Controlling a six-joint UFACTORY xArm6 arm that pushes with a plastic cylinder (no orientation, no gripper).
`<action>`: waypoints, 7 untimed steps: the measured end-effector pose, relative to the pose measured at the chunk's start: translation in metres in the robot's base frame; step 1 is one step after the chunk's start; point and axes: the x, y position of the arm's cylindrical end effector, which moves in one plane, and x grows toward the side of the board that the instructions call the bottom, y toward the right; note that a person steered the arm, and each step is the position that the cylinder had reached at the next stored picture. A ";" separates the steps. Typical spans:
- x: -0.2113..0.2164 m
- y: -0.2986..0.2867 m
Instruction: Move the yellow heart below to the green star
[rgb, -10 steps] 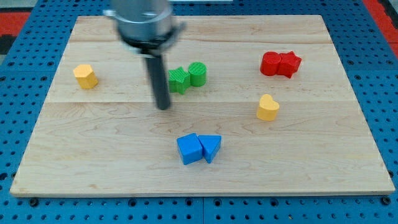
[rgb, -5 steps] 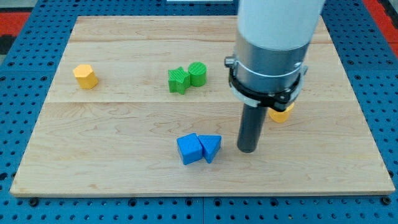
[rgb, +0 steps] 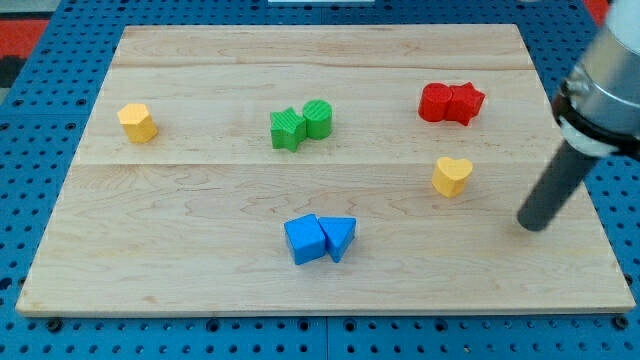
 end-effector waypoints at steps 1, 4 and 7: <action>-0.040 -0.013; -0.033 -0.160; -0.049 -0.046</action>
